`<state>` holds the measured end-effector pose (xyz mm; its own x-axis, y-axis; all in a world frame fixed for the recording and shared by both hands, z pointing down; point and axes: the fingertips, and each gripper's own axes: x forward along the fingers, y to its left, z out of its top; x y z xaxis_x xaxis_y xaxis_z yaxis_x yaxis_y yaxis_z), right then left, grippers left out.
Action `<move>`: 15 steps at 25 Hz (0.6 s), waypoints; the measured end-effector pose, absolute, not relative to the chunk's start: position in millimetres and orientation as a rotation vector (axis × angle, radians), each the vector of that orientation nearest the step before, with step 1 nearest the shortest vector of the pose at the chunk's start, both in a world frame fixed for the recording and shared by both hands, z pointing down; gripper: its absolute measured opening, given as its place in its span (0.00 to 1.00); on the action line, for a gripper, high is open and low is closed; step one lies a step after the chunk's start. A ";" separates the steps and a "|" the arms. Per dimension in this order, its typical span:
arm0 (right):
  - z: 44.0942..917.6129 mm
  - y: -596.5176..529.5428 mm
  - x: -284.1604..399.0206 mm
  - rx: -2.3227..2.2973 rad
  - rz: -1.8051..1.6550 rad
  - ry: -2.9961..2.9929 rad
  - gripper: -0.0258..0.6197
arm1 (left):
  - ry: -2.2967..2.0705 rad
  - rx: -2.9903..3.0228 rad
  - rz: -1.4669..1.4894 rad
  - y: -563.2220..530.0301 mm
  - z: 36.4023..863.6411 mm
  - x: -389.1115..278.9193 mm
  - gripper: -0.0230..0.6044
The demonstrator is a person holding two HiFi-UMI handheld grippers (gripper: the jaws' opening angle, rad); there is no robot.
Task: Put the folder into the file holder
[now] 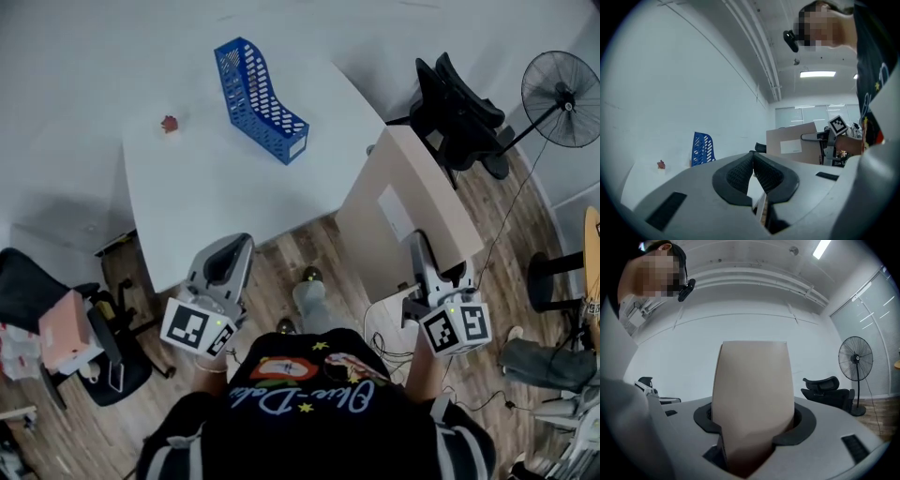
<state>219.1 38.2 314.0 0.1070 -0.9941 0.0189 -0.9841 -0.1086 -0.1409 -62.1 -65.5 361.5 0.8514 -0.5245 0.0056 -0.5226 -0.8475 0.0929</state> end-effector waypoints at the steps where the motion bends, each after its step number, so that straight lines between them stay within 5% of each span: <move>1: 312.9 29.7 222.7 -2.259 -0.158 2.038 0.44 | -0.845 2.934 -0.029 -71.6 360.8 -60.8 0.04; 15: 261.0 -131.2 256.1 -1.963 -0.004 2.151 0.44 | -1.130 2.899 -0.033 -180.5 342.1 -46.1 0.04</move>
